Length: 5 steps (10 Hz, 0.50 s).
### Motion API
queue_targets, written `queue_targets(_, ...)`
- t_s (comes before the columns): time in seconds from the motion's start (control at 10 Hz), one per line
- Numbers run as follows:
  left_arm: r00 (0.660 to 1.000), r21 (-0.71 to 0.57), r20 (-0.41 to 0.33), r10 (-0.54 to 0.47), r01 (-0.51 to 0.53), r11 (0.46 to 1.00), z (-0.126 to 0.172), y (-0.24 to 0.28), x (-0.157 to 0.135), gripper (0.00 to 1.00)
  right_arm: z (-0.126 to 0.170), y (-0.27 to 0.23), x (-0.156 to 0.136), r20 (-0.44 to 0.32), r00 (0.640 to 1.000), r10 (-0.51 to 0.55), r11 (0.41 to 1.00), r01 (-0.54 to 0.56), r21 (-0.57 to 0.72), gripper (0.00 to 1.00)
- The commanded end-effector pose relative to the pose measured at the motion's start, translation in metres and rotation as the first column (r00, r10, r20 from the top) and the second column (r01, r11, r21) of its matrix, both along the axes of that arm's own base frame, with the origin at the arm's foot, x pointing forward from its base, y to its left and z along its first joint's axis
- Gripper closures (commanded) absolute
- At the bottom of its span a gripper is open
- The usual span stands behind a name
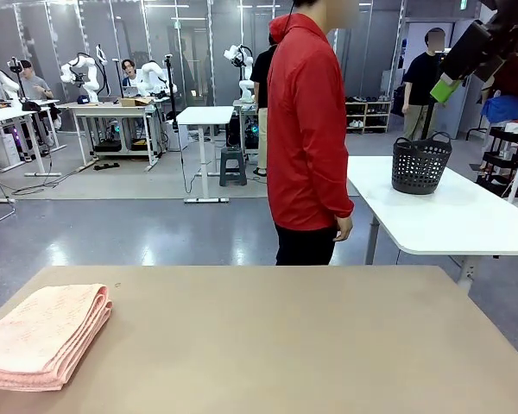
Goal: Fold the towel.
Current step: Pick up the 100 cm Hotel Towel and place it on the left side of the table.
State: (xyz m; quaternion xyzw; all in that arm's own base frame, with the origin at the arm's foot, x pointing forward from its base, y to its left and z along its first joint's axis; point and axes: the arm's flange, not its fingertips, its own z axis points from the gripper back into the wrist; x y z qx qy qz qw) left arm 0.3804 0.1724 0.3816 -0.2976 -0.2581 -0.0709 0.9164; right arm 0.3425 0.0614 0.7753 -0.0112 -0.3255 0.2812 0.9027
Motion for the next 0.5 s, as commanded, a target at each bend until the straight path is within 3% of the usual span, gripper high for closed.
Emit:
queue_targets(0.0, 1.000, -0.006, 0.003, -0.012, 0.012, 1.000, 0.0015, 0.0034, 0.0051, 0.00, -0.0002, -0.0004, -0.0013, -0.004, 1.000, -0.002, 1.000, 0.002, 0.001, 0.00)
queue_targets(0.4, 1.000, -0.006, 0.003, -0.012, 0.012, 1.000, 0.0015, 0.0034, 0.0051, 0.00, -0.0002, -0.0004, -0.0013, -0.004, 1.000, -0.002, 1.000, 0.002, 0.001, 0.00)
